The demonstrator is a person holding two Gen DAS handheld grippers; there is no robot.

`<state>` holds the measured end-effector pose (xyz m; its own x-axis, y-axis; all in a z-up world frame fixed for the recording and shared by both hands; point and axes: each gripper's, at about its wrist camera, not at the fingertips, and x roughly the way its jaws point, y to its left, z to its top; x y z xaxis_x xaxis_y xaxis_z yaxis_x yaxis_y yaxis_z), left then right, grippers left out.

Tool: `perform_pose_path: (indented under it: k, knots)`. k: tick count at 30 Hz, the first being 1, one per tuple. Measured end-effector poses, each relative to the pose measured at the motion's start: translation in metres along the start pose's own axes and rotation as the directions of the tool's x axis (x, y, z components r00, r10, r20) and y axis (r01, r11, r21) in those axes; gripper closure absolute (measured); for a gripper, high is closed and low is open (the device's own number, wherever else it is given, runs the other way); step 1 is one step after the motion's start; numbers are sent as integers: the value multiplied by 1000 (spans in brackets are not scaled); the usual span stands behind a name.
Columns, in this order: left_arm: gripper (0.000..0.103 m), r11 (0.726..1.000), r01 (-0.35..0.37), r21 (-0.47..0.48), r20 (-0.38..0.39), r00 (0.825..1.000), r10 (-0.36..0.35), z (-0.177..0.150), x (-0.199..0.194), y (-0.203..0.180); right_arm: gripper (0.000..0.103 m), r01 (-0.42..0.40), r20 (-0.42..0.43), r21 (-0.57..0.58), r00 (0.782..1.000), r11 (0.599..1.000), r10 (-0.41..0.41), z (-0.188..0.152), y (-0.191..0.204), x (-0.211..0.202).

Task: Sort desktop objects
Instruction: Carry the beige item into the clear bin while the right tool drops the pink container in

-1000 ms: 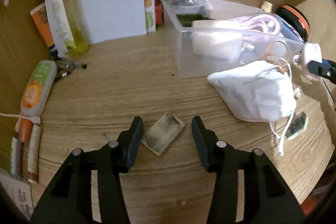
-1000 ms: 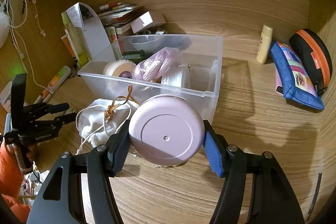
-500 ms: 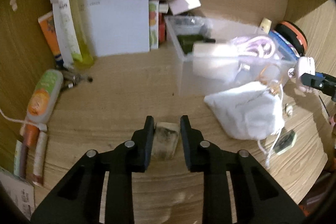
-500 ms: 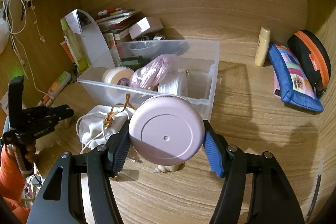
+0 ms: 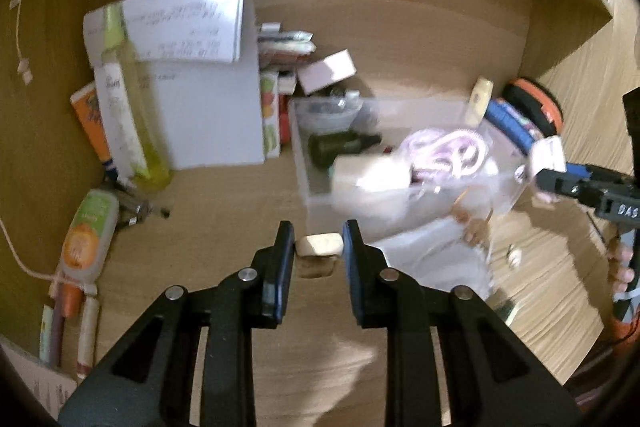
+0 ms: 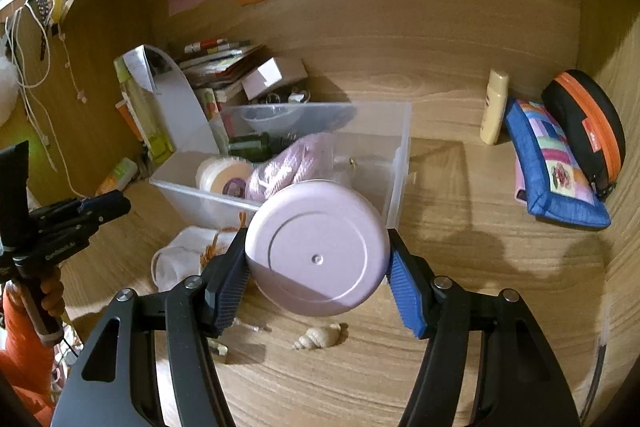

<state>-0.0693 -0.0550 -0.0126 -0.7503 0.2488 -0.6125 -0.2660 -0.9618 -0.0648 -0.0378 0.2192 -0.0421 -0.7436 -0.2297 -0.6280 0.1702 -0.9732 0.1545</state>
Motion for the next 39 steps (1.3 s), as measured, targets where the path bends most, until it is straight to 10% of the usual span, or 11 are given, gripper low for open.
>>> perform_pose_path:
  k: [14,39]
  knots:
    - [79,996,81,-29,80,994,-78,43,3,-16,43,13,50,14,999,1000,-14,33,-9,3]
    - [79,996,74,-43,-62,995,-77,81,117,-42,43,80,-69,37,995,996,-77,71,-23,101]
